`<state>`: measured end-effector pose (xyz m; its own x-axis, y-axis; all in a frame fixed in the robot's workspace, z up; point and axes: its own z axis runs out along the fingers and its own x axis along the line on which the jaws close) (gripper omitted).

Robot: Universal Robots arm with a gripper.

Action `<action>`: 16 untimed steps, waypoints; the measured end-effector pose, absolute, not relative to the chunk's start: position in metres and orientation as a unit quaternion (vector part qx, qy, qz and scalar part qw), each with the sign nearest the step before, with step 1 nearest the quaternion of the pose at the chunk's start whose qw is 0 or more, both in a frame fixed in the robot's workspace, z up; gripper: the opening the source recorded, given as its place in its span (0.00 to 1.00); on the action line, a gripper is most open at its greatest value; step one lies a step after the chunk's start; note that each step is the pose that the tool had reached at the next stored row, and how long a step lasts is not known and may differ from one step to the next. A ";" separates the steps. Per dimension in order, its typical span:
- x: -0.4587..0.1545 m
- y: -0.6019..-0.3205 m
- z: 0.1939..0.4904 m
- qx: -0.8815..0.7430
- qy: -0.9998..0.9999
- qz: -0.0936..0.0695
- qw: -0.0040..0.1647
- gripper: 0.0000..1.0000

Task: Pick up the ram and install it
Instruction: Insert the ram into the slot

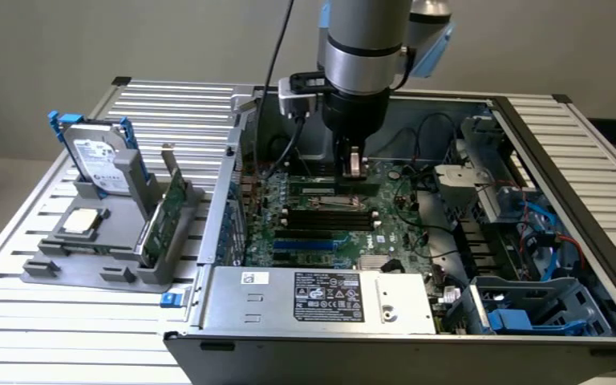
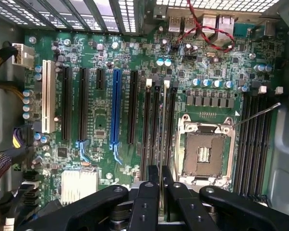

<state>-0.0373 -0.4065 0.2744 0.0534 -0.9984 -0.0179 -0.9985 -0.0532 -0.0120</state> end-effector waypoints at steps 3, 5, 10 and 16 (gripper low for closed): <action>-0.038 -0.406 0.269 -0.727 0.687 0.002 0.011 0.14; -0.038 -0.406 0.265 -0.727 0.687 0.002 0.011 0.14; -0.039 -0.407 0.256 -0.727 0.687 0.003 0.009 0.14; -0.039 -0.409 0.248 -0.727 0.687 0.009 0.004 0.14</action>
